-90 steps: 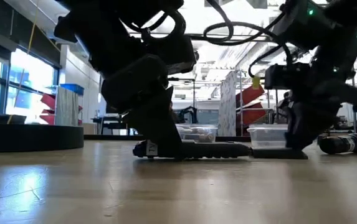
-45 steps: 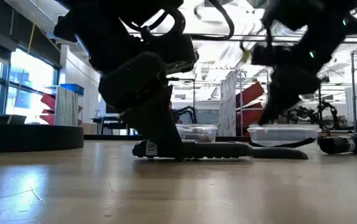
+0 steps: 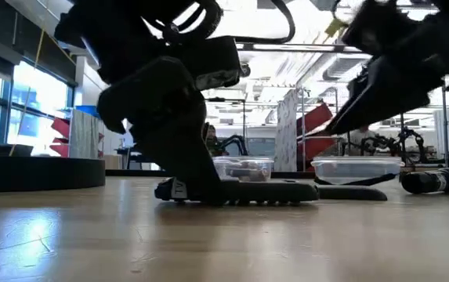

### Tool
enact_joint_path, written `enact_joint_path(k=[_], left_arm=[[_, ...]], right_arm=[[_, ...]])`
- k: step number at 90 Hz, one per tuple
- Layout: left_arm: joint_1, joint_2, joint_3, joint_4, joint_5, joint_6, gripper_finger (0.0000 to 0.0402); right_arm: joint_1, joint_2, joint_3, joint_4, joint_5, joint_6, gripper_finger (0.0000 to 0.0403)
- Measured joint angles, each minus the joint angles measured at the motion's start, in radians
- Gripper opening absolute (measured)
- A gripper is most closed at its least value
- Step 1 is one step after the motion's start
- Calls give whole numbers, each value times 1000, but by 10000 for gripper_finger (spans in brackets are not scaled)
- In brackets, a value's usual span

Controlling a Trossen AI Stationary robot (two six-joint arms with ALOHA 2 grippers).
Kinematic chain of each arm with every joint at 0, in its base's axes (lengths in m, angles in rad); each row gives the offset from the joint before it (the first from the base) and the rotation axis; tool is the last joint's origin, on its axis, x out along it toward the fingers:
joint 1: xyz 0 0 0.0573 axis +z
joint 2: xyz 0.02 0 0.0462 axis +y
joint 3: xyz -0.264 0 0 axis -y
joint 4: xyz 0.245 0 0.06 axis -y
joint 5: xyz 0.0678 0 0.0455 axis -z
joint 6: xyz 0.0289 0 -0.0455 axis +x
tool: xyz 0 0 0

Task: Insert battery
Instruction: Close the battery cover of the black remote

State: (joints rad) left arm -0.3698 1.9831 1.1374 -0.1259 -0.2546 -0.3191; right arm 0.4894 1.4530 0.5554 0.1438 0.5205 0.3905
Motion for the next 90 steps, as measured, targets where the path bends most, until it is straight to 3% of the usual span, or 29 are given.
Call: enact_joint_path(k=[20, 59, 90], left_arm=[[1, 0, 0, 14, -2, 1, 186], [4, 0, 0, -1, -18, 0, 186], [4, 0, 0, -9, -21, -2, 186]], right_arm=[[8, 61, -137, 220, 22, 57, 186], [9, 303, -141, 381, 10, 58, 185], [9, 309, -141, 375, 7, -3, 125]])
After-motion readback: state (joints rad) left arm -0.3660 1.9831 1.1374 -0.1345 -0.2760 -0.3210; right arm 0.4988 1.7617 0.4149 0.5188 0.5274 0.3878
